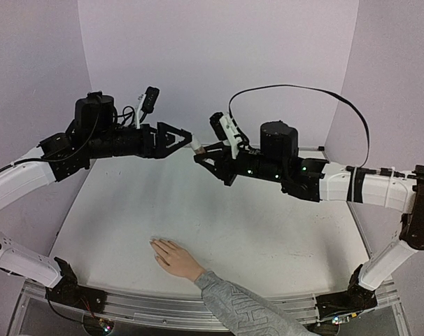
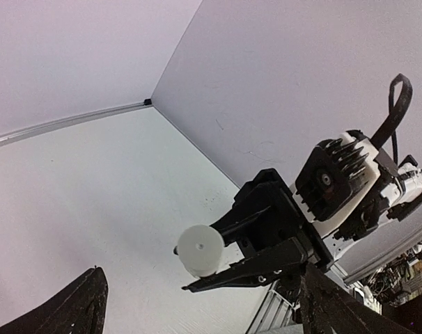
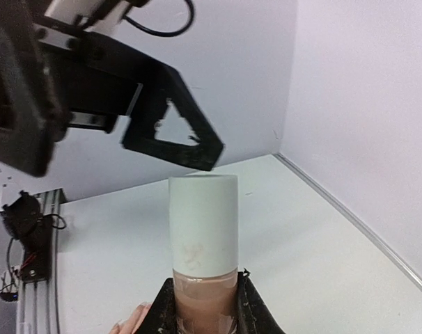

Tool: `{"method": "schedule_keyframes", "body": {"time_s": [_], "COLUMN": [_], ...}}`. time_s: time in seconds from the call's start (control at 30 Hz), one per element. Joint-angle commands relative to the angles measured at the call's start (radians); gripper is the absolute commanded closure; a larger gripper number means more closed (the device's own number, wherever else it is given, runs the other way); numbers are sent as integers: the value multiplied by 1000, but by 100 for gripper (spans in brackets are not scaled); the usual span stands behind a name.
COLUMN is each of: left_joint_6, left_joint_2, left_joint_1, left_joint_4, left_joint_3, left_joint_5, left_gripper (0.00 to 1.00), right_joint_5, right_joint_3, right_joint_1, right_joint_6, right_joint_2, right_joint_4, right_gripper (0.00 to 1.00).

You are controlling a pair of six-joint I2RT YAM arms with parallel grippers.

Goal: Paint the nails

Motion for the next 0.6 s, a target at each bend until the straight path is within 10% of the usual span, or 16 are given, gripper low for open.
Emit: {"method": "schedule_keyframes", "body": {"time_s": [0.0,0.57], "left_joint_6": [-125,-171], "left_joint_2": [17,88], "left_joint_1": [1,1], "left_joint_4": [-10,62], "left_joint_3": [11,5], "left_joint_5": [-74,-90], "left_gripper": [5,51], "right_joint_5": [218,311], "right_joint_3": [69,106], "right_joint_1": [40,97], "right_joint_6": [4,-35], "right_joint_2": [39,83], "right_joint_4": [57,41], "right_gripper": [100,100]}}
